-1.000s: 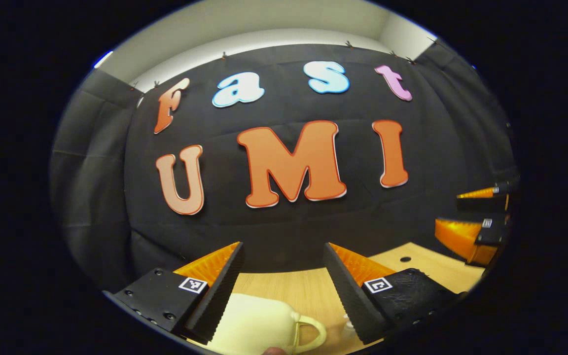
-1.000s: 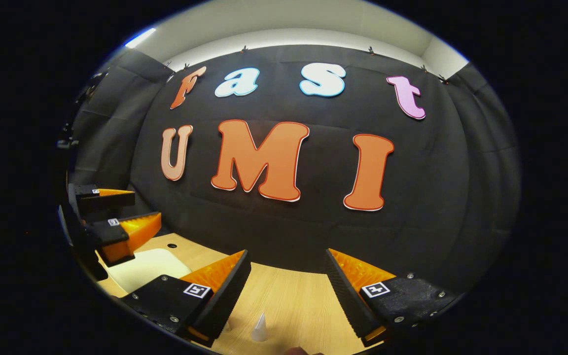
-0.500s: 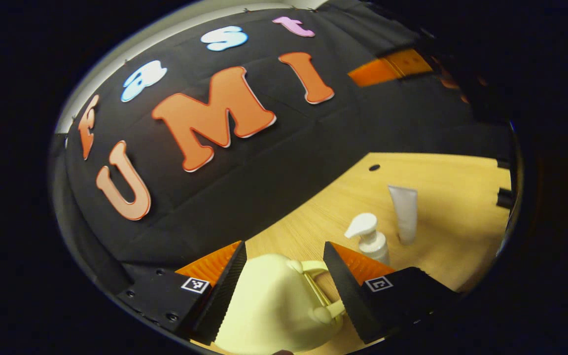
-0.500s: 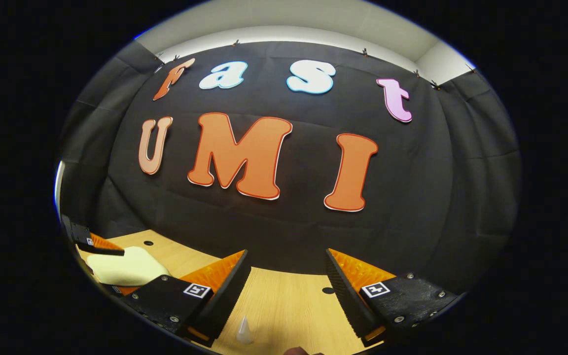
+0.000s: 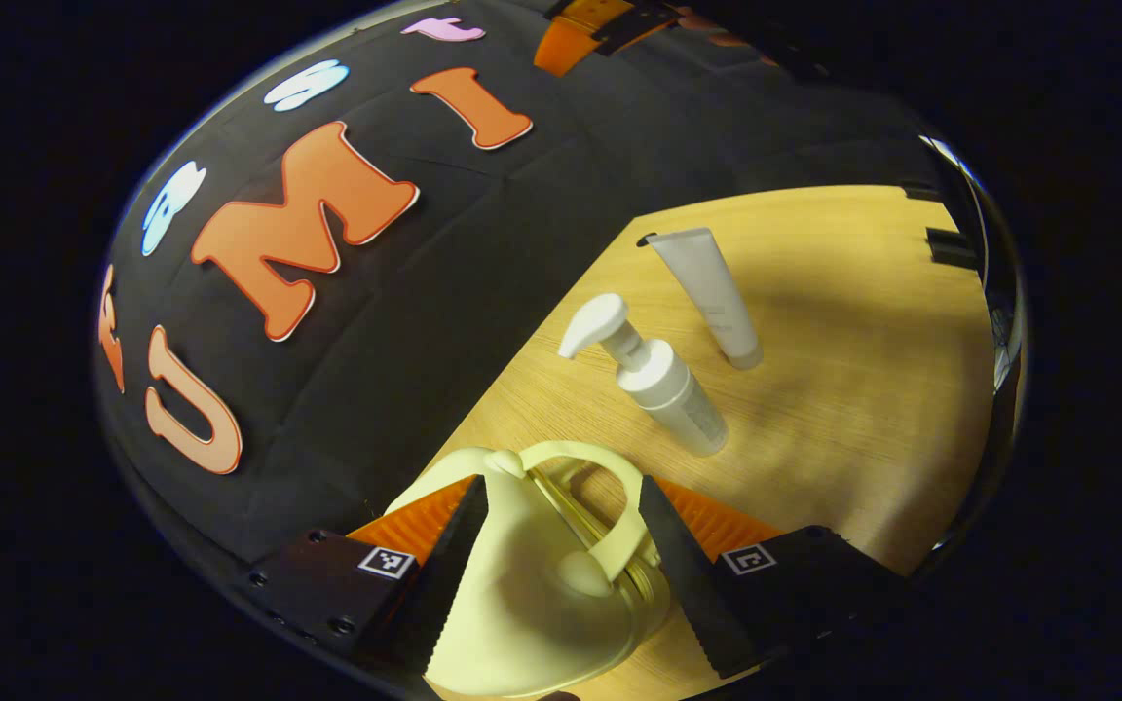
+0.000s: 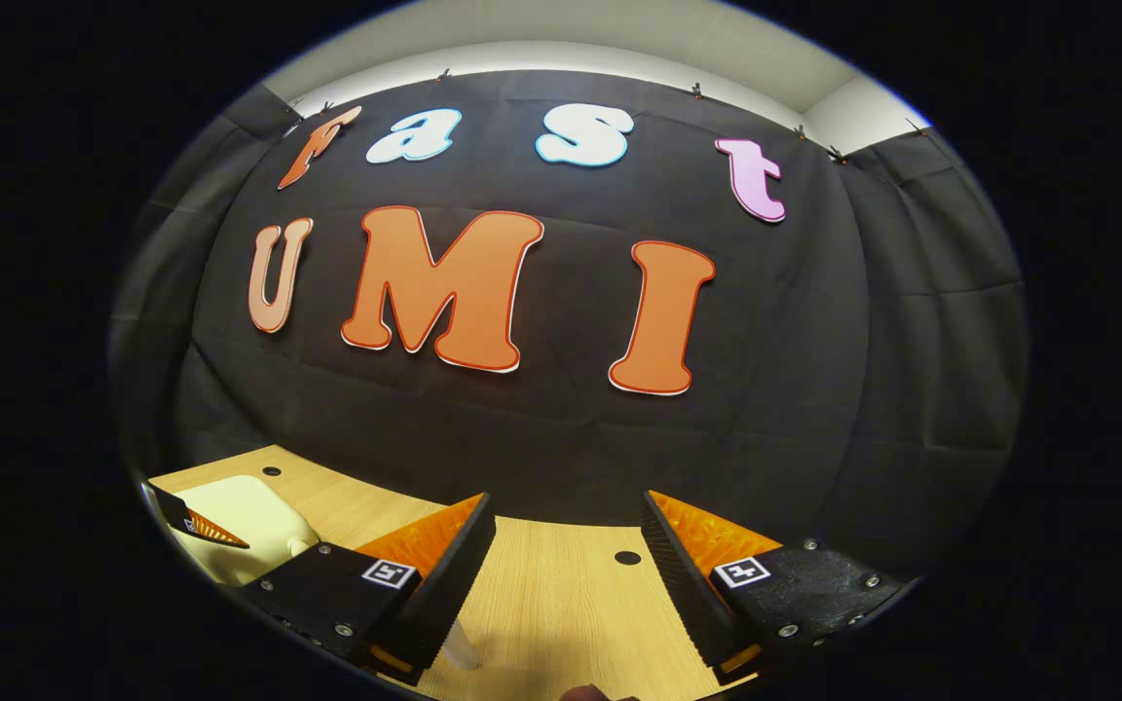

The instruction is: First open the suitcase, pack the skin care products into it, and then close the suitcase.

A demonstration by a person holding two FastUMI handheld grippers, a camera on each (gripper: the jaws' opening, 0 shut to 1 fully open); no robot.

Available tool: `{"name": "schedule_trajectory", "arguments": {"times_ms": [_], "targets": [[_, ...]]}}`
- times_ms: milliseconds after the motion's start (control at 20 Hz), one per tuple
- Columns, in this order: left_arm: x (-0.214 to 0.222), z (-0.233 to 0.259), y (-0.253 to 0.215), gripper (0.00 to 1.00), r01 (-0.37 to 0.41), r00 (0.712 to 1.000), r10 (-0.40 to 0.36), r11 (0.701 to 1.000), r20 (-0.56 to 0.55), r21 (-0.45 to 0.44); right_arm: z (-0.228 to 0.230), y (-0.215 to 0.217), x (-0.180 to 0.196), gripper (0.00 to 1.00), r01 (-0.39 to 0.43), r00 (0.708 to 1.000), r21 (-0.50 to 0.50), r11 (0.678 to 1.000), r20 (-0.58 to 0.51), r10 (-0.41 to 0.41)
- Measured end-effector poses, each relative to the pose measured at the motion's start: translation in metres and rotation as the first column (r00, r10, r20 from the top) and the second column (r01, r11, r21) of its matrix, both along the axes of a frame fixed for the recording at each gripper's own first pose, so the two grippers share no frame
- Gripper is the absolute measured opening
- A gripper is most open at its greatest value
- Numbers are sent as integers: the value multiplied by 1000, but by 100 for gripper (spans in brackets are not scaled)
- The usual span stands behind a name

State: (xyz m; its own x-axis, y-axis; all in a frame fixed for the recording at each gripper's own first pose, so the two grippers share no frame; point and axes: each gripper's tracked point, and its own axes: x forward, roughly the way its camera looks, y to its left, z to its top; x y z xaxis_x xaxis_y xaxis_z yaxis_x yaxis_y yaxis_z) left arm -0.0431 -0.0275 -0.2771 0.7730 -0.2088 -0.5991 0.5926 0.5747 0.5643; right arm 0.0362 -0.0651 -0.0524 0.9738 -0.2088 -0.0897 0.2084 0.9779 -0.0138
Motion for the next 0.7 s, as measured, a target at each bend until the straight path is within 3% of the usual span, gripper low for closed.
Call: {"name": "schedule_trajectory", "arguments": {"times_ms": [300, 350, 450, 600, 650, 700], "targets": [[0, -33, 1, 91, 46, 999, -45, 984, -6, 174, -1, -10, -6, 96, 11, 1000, 19, 1000, 15, -11], [1, -39, 1, 81, 50, 999, -49, 978, -9, 201, 0, -10, -6, 96, 12, 1000, 18, 1000, 18, -12], [4, -47, 5, 82, 51, 999, -52, 967, -3, 249, 2, -12, -7, 95, 15, 1000, 16, 1000, 19, -15], [5, -47, 4, 24, 53, 996, -71, 945, 45, 322, 5, -13, -13, 95, 20, 1000, 3, 1000, 21, -20], [10, -43, 1, 14, 34, 995, -60, 951, 77, 306, 5, -13, -13, 95, 20, 1000, 1, 1000, 20, -20], [7, -39, 3, 13, 9, 998, -26, 966, 61, 260, 4, -13, -14, 95, 23, 1000, -1, 1000, 18, -23]]}}
